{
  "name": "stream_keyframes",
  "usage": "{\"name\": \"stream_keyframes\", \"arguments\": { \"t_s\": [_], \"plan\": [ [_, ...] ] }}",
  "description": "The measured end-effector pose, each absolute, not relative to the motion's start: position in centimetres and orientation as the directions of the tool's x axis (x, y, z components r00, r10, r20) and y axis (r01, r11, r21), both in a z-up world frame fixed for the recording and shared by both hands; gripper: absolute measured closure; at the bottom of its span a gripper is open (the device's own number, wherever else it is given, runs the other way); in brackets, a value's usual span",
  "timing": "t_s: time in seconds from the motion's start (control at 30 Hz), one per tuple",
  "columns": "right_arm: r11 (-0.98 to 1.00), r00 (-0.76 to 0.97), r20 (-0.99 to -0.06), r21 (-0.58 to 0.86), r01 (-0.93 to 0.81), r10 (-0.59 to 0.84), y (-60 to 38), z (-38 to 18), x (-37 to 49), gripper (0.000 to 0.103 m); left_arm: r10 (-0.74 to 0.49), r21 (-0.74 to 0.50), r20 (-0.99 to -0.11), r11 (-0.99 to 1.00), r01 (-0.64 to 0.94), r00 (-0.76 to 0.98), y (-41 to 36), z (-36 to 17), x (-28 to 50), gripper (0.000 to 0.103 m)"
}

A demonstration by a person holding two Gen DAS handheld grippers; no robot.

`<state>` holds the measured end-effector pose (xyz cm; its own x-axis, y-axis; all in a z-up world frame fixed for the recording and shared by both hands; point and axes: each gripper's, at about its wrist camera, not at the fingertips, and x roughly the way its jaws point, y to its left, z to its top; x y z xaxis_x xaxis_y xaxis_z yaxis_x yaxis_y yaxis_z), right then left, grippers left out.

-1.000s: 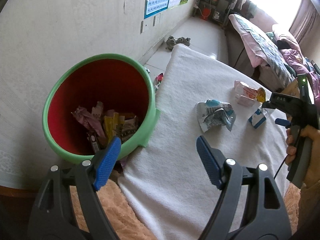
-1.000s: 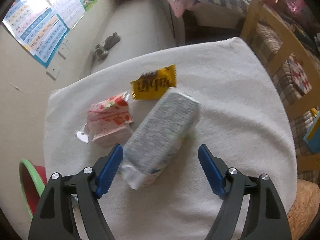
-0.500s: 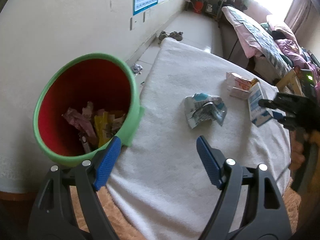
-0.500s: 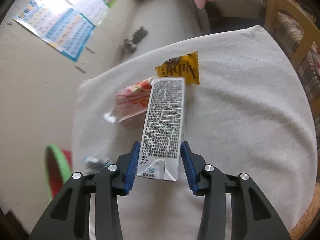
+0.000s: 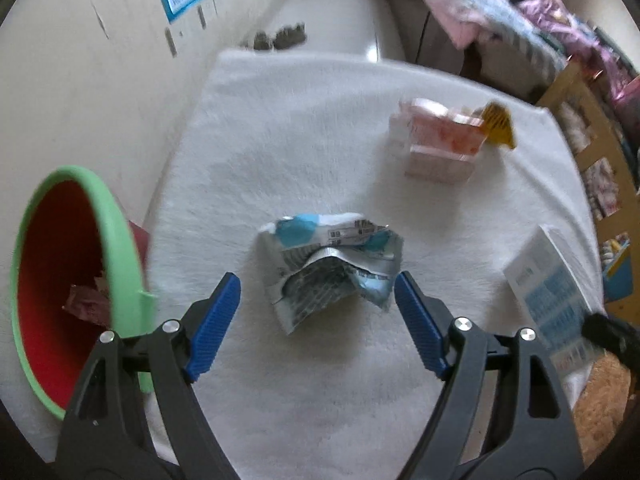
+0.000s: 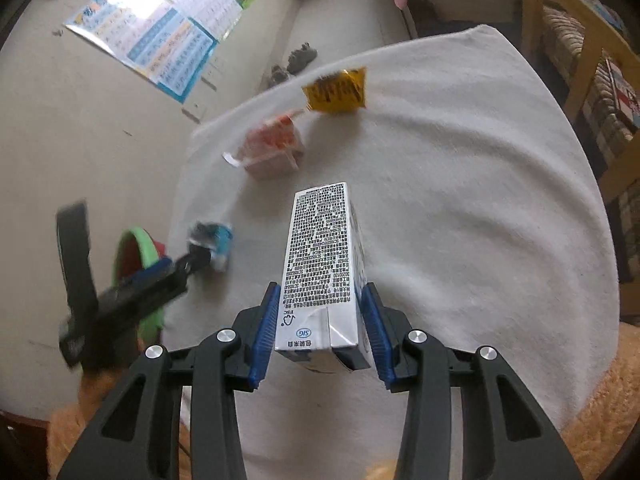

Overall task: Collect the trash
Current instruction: 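Grasp the white milk carton with the right gripper while the left grasps the blue-white wrapper, then lift the milk carton and blue-white wrapper toward the bin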

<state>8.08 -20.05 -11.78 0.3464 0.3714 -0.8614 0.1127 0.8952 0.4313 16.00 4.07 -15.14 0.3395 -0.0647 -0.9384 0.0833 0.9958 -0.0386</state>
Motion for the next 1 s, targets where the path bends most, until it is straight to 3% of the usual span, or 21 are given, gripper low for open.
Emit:
{"name": "stream_keyframes", "arguments": {
  "t_s": [0.2,0.3,0.33,0.47,1.0],
  "plan": [
    [0.908,0.296,-0.886,0.403,0.112,0.357,-20.2,-13.5,7.7,0.063,-0.071,-0.055,-0.954,0.996,0.065,0.292,3.5,-17.1,16.8,0.028],
    [0.909,0.286,-0.887,0.405,0.098,0.364,-19.8,-13.8,7.5,0.061,-0.113,-0.104,-0.951,0.994,0.044,0.287,3.8,-17.1,16.7,0.042],
    [0.913,0.288,-0.888,0.398,0.091,0.358,-19.6,-13.7,7.5,0.061,-0.131,-0.122,-0.950,0.991,0.047,0.283,3.7,-17.0,16.6,0.051],
    [0.911,0.274,-0.888,0.405,0.084,0.369,-19.2,-14.0,7.3,0.061,-0.124,-0.106,-0.950,0.991,0.078,0.287,3.0,-16.4,15.8,0.068],
    [0.884,0.275,-0.872,0.450,0.126,0.404,-20.5,-14.0,7.2,0.059,-0.208,-0.219,-0.897,0.976,0.016,0.390,5.0,-11.5,9.4,0.069]
  ]
}}
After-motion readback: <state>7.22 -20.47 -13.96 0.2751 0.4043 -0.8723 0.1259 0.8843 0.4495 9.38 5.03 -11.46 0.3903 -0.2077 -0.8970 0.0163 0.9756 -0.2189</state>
